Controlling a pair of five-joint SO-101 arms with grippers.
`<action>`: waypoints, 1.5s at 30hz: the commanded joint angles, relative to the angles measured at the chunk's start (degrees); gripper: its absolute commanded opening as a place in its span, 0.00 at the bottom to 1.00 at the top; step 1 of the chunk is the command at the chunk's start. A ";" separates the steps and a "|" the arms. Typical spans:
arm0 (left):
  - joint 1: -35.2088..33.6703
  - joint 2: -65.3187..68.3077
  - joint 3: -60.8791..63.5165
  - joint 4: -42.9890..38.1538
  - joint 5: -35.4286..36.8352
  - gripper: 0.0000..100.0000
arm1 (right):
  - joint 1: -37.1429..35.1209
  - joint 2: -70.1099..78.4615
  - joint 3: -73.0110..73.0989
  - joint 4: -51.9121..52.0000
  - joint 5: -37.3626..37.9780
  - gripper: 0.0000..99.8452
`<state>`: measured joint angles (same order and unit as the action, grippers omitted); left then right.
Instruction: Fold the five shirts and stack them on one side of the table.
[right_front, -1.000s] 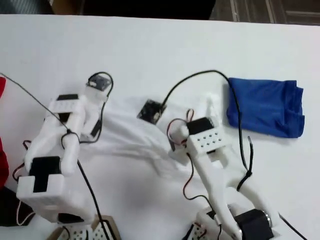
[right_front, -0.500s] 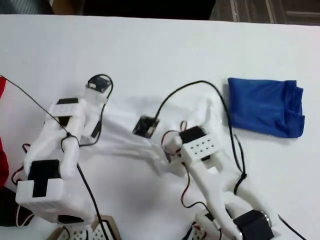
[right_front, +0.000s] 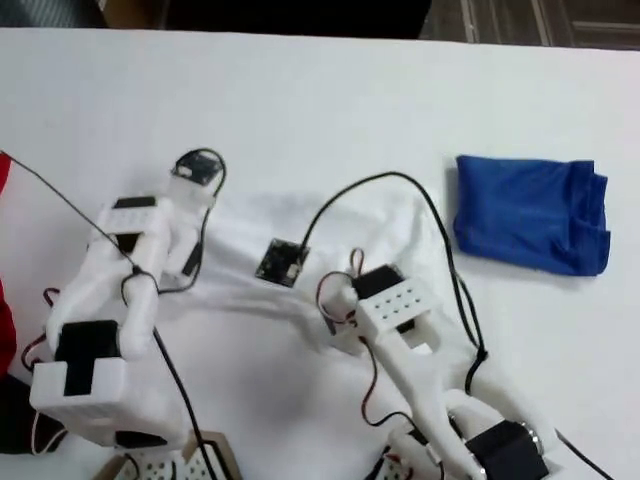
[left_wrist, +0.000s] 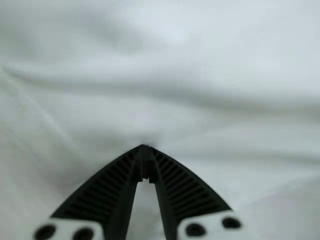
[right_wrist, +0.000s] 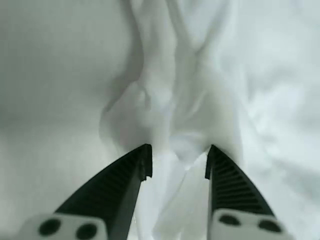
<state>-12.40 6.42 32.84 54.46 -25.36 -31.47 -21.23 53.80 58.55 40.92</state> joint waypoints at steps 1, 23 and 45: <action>-0.97 -0.88 0.13 -1.23 -0.26 0.03 | 0.66 0.22 -0.18 -2.51 0.09 0.14; -0.97 -0.88 0.04 -1.23 -0.35 0.03 | 5.67 -11.65 -9.05 9.10 0.35 0.02; -0.97 -0.88 0.13 -1.23 -0.44 0.03 | -8.48 -17.01 -2.11 16.22 0.00 0.20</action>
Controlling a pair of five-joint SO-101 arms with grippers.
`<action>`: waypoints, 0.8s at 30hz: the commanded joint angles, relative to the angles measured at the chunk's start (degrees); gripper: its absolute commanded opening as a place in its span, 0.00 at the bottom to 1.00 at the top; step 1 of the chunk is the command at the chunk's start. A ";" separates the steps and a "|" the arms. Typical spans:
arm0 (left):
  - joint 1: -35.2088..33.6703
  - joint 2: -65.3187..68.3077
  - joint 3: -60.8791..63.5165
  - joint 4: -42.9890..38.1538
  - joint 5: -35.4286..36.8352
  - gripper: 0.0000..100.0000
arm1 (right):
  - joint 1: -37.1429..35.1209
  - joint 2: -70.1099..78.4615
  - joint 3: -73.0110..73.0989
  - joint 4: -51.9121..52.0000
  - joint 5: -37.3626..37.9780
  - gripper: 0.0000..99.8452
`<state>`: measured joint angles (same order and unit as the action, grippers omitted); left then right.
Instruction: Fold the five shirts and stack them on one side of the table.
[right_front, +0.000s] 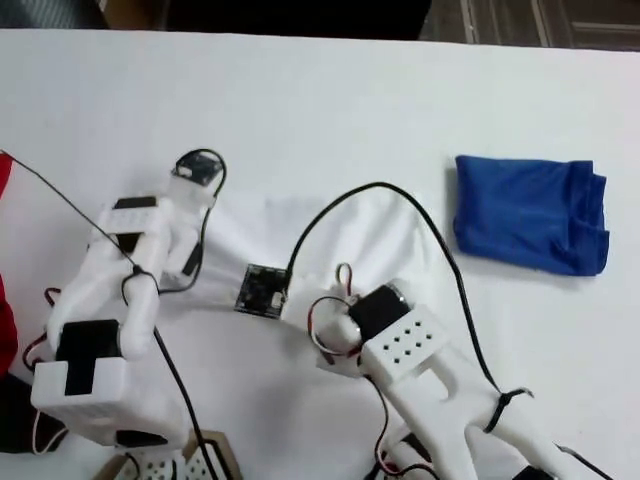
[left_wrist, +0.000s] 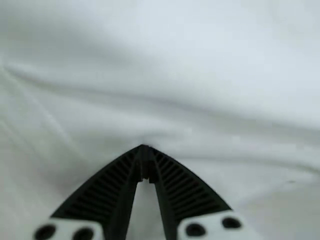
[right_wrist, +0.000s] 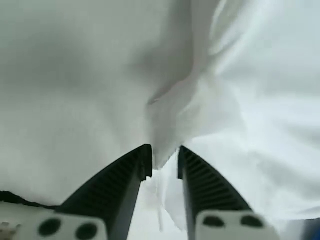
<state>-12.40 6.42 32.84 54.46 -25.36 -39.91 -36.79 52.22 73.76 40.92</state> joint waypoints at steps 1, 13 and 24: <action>-0.97 -0.88 0.13 -1.23 -0.44 0.03 | -0.04 -1.63 -0.62 1.36 0.09 0.23; -0.97 -0.88 0.13 -1.23 -0.44 0.03 | 2.15 -0.84 3.60 -5.23 0.35 0.27; -0.97 -0.88 0.13 -1.23 -0.53 0.03 | 24.04 12.35 6.59 -23.69 0.53 0.27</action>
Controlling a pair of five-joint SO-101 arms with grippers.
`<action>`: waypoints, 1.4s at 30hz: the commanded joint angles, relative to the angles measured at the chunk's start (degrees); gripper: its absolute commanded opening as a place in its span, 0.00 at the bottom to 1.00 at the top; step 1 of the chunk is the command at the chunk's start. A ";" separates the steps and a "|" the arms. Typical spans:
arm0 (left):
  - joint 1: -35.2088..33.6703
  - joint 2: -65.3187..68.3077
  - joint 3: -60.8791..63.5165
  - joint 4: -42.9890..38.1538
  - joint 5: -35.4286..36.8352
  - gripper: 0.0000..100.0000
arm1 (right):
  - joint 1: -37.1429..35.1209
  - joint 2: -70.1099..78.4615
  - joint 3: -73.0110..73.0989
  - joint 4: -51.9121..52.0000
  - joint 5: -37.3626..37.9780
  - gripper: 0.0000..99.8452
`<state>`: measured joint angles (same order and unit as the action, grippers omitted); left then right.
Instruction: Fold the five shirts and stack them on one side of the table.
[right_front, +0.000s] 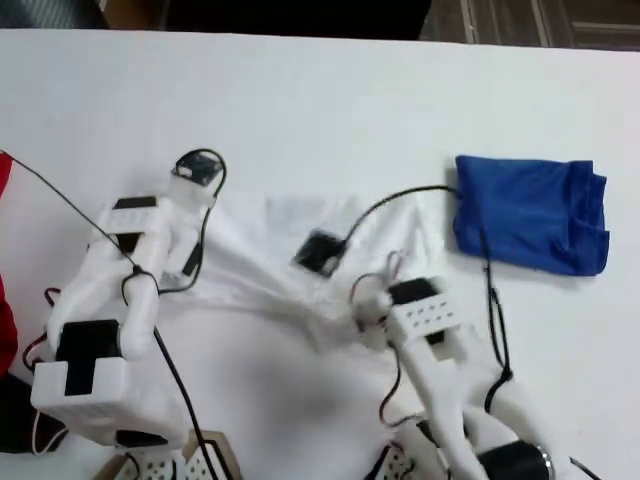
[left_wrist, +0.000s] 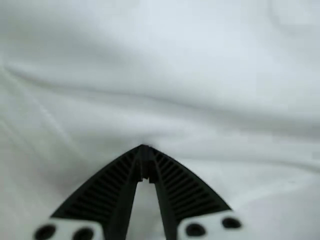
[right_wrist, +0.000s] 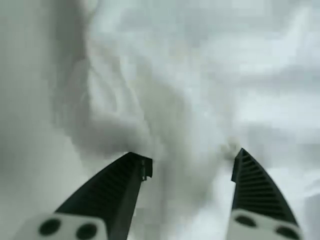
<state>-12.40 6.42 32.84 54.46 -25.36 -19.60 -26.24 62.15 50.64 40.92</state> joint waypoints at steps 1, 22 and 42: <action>-0.97 -0.88 0.13 -1.23 -0.53 0.03 | 3.82 1.98 -4.22 0.92 0.53 0.27; -0.97 -0.88 0.13 -1.32 -0.44 0.03 | 2.86 2.15 -8.62 6.73 0.44 0.27; -0.97 -0.79 0.22 -1.32 -0.35 0.03 | 10.15 -5.23 -14.59 15.87 7.65 0.27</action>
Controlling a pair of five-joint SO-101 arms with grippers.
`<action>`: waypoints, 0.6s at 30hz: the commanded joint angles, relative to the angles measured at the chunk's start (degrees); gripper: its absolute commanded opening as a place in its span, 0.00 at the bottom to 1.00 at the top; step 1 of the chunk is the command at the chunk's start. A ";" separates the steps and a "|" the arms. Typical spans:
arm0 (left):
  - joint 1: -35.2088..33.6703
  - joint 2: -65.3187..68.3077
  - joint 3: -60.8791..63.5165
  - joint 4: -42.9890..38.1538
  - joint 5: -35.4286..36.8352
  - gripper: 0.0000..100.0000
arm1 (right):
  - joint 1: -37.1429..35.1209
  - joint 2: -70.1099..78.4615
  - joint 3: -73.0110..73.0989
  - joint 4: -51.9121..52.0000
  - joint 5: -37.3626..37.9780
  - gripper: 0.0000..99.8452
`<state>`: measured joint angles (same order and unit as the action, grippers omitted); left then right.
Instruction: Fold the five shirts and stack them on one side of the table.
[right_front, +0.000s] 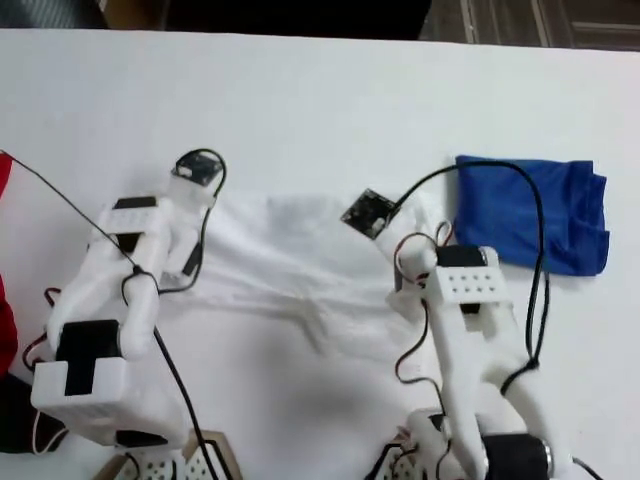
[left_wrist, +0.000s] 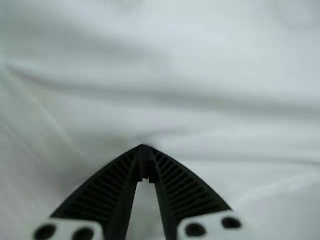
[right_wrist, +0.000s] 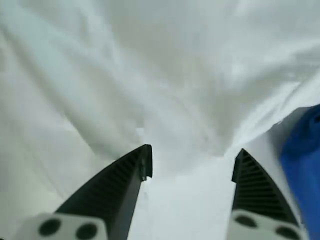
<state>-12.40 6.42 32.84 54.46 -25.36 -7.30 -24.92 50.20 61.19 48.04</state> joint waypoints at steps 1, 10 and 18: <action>-0.97 -0.79 0.22 -1.32 -0.35 0.03 | -3.56 -8.66 -2.55 7.87 0.53 0.27; -0.97 -0.79 0.22 -1.32 -0.53 0.03 | -21.23 -20.44 8.44 12.62 0.53 0.12; -0.88 -0.79 0.22 -1.32 -0.53 0.03 | -22.64 -14.29 14.59 0.31 -2.73 0.11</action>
<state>-12.40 6.42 32.84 54.46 -25.36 -29.54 -41.63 64.88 64.79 46.55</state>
